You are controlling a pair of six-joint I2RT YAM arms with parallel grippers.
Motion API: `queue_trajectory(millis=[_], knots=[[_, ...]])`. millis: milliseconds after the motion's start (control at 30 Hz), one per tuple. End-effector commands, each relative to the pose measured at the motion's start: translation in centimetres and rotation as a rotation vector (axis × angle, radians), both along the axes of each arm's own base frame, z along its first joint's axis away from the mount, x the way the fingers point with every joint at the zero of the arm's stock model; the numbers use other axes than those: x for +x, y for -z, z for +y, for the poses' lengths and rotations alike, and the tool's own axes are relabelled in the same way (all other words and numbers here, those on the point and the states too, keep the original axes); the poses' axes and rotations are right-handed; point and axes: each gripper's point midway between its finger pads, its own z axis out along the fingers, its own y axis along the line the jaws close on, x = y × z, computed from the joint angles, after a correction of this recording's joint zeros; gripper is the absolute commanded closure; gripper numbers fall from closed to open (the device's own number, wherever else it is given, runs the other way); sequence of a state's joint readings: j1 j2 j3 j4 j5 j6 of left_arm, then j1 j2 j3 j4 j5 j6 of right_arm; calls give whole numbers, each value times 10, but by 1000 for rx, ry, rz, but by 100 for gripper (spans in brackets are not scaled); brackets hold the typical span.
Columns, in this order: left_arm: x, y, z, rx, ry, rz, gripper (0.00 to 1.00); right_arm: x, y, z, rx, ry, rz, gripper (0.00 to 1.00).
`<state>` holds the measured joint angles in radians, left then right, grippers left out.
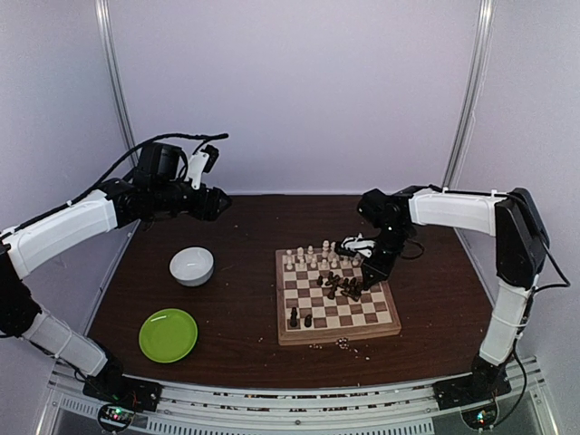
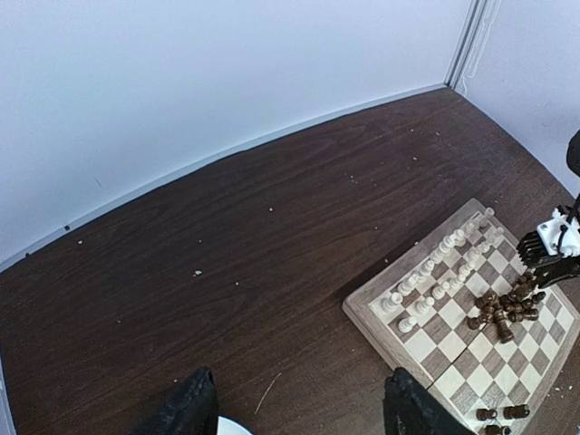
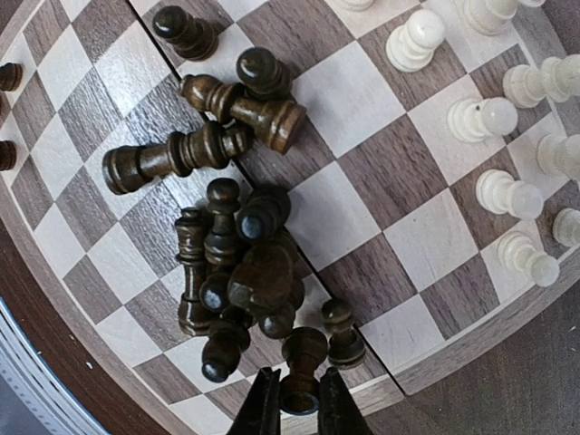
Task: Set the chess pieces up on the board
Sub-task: Pick up the rook from the chessboard, then place the rook at a8.
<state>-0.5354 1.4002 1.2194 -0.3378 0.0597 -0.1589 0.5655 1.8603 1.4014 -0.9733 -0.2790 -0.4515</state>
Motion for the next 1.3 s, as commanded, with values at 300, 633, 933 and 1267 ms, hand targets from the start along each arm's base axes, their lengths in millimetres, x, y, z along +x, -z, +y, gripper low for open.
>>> queue_trajectory(millis=[300,633,933,1267], knots=[[9,-6,-2,-16,4,-18,36,-24,-31,-16,17,-21,-51,93],[9,-4,-5,-21,15,-8,36,-51,-22,-36,-18,-40,-35,94],[9,-3,-4,-21,15,-7,36,-78,-15,-53,-46,-78,-32,94],[9,-2,-5,-20,17,-1,36,-76,-15,-41,-36,-98,-69,94]])
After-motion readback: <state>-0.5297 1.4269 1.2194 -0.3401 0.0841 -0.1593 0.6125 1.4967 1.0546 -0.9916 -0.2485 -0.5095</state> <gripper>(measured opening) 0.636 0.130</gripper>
